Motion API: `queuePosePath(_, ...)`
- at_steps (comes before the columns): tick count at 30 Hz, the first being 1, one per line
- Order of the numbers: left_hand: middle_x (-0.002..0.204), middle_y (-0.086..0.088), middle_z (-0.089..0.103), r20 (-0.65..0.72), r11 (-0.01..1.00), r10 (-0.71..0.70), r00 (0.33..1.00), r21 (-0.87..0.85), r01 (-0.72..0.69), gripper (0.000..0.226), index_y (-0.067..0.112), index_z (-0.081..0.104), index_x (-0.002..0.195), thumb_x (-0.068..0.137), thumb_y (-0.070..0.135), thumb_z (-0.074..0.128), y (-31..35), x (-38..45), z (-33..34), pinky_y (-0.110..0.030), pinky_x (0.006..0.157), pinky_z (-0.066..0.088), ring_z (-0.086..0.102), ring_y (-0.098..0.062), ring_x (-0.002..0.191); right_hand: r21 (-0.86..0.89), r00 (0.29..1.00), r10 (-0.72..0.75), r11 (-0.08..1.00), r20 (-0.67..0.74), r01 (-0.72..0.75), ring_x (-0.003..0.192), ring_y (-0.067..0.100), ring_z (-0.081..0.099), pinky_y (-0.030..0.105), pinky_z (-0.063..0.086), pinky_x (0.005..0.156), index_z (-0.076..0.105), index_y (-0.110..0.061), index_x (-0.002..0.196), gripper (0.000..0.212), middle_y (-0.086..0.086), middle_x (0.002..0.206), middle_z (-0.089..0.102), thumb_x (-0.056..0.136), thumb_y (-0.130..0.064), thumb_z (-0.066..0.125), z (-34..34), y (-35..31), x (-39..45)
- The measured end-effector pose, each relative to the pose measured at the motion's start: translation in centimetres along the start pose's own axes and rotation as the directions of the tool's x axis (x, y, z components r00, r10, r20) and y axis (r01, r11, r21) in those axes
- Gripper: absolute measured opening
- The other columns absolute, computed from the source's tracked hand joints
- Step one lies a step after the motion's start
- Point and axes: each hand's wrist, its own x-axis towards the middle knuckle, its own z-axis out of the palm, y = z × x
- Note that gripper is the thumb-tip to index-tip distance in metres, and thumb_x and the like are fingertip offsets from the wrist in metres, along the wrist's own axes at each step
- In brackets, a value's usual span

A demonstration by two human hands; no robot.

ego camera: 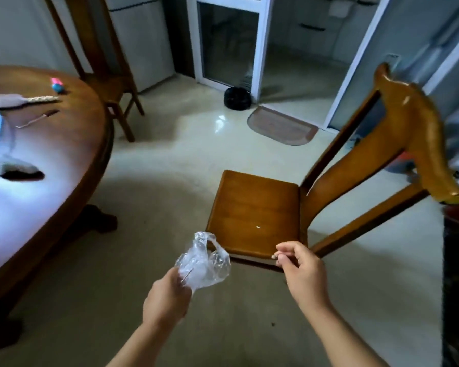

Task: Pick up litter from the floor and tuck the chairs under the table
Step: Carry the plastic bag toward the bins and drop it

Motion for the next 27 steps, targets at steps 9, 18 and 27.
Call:
queuePosePath(9, 0.083, -0.005, 0.067, 0.326, 0.871, 0.344, 0.88, 0.238, -0.429, 0.016, 0.021, 0.051, 0.09, 0.079, 0.019, 0.04, 12.7, 7.2, 5.8, -0.031, 0.063, 0.048, 0.06, -0.027, 0.069, -0.009, 0.881, 0.206, 0.973, -0.427, -0.231, 0.075, 0.001, 0.064, 0.002, 0.045, 0.067, 0.069, -0.014, 0.092, 0.019, -0.004, 0.081, 0.07, 0.08, 0.001, 0.065, -5.5, 4.3, 2.3)
queuePosePath(18, 0.084, 0.004, 0.065, 0.639, 0.537, 0.609, 0.469, 0.101, -0.837, 0.033, 0.022, 0.055, 0.12, 0.088, 0.021, 0.044, 21.6, 3.2, 15.8, -0.027, 0.062, 0.047, 0.059, -0.016, 0.07, 0.059, 0.55, 0.331, 0.889, -0.767, -0.453, 0.072, 0.016, 0.066, 0.023, 0.052, 0.073, 0.069, -0.006, 0.094, 0.021, 0.008, 0.085, 0.068, 0.077, 0.006, 0.064, -12.9, 8.6, -3.8)
queuePosePath(27, 0.094, -0.009, 0.064, 0.762, 0.403, 0.558, 0.329, 0.097, -0.91, 0.003, 0.019, 0.044, 0.085, 0.087, 0.017, 0.044, 30.8, -4.2, 26.6, -0.032, 0.069, 0.048, 0.062, -0.029, 0.086, 0.151, 0.416, 0.419, 0.827, -0.807, -0.541, 0.08, 0.009, 0.062, 0.023, 0.052, 0.076, 0.069, -0.01, 0.097, 0.016, -0.01, 0.089, 0.063, 0.084, -0.006, 0.061, -22.1, 14.7, -5.0)
